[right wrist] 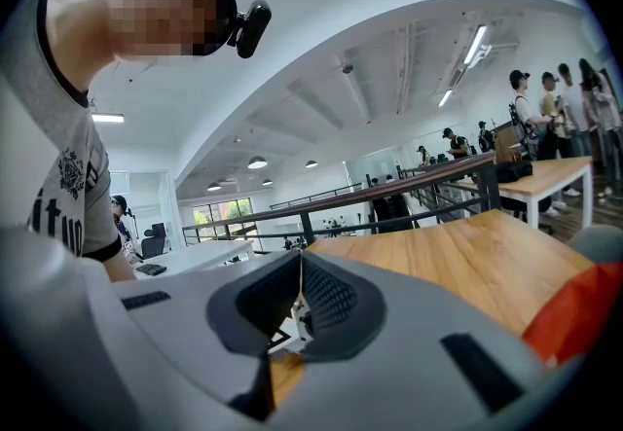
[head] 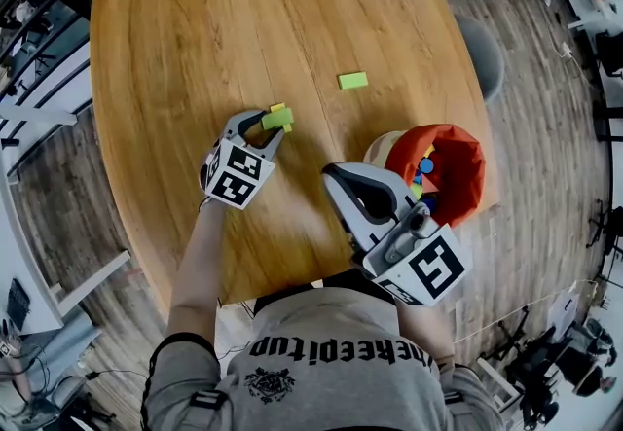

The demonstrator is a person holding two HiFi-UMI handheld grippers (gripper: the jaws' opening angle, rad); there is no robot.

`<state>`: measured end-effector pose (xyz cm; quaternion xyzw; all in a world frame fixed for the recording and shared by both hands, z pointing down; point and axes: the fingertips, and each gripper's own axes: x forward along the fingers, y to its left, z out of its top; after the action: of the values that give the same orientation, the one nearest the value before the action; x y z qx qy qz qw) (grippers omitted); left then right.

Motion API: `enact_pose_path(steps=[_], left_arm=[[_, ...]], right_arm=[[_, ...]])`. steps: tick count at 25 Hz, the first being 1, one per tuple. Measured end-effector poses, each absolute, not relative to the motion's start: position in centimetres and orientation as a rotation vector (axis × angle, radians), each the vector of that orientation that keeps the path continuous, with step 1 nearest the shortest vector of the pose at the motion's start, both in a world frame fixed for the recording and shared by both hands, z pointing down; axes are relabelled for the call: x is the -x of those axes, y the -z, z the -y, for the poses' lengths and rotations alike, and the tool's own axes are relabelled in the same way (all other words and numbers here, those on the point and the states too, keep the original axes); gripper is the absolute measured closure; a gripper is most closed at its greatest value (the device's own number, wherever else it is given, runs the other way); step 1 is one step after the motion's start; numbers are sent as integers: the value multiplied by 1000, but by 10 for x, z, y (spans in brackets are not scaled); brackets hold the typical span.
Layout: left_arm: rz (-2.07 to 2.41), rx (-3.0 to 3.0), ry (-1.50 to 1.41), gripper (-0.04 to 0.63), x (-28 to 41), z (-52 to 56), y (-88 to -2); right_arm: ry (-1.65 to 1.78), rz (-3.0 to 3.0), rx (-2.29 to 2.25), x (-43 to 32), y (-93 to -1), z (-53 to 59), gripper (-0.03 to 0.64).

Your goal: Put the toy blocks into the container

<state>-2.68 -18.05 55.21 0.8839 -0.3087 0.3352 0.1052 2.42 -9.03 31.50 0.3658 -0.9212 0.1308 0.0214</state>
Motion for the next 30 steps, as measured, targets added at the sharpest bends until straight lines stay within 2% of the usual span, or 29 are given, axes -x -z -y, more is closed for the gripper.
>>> enact_pose_path(steps=[6,11,22,30], left_arm=[[909,-2618,-1092,417,27,186,-556],[943,-2621,-1093,449,26,190,-557],[1037,-2594,-1022,577,33,193,-546],[1085,-2594,-1020,581,37,193,-545]], right_arm=[[-407,2852,-1133,-26,-314,91,603],[-401,2853,-1137,-28,-314,92,603],[-382,2860,-1151,-28,-310,89,603],[-375,2863,-1151,-28,-309,85,603]])
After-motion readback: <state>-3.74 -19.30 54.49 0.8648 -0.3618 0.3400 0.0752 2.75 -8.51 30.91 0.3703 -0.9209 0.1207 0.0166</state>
